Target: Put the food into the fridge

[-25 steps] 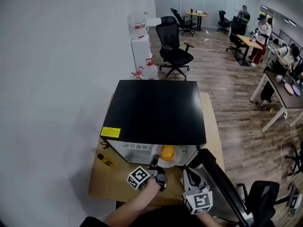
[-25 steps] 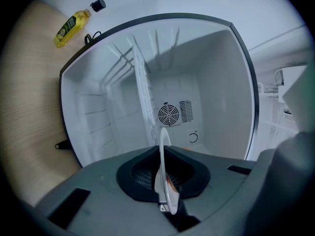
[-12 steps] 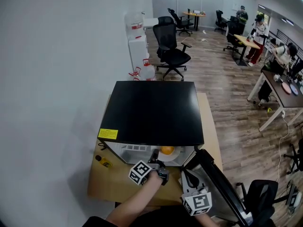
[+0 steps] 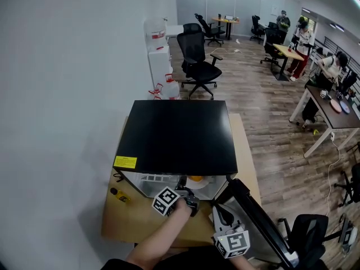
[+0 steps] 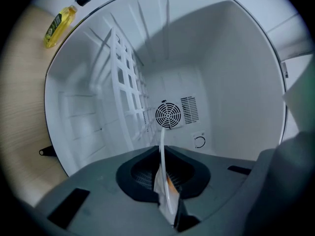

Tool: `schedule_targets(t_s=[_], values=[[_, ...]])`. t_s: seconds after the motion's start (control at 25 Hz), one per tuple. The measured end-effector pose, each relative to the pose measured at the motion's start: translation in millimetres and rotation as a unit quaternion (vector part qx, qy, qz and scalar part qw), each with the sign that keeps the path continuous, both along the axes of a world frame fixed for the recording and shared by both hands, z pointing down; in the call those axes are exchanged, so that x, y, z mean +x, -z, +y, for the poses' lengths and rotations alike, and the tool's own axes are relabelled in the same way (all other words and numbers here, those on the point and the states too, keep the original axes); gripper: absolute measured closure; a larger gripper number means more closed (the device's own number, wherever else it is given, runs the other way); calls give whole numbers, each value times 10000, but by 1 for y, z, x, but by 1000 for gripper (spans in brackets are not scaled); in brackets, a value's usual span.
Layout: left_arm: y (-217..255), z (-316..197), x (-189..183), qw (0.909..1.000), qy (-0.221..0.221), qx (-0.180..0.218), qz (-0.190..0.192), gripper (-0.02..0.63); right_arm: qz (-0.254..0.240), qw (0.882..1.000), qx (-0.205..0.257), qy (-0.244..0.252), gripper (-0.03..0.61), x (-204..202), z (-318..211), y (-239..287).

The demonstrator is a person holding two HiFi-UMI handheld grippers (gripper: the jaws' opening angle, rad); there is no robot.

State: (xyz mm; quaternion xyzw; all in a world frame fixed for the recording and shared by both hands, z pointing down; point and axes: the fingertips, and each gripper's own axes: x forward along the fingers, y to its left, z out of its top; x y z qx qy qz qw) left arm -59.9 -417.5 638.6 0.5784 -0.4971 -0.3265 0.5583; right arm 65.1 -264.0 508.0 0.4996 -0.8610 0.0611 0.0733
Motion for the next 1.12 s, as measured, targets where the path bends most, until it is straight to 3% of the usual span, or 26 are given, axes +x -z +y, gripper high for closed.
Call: schedule_targets(t_s=[0.6,1.12], values=[[2,-12,5,9944,-197,-504,-907,586,35,9999,39,-86,518,4,5,-1],[7,-30,22,9928,-563,-446,-954,586,-1,10000,11,-87,518,5,8,-4]])
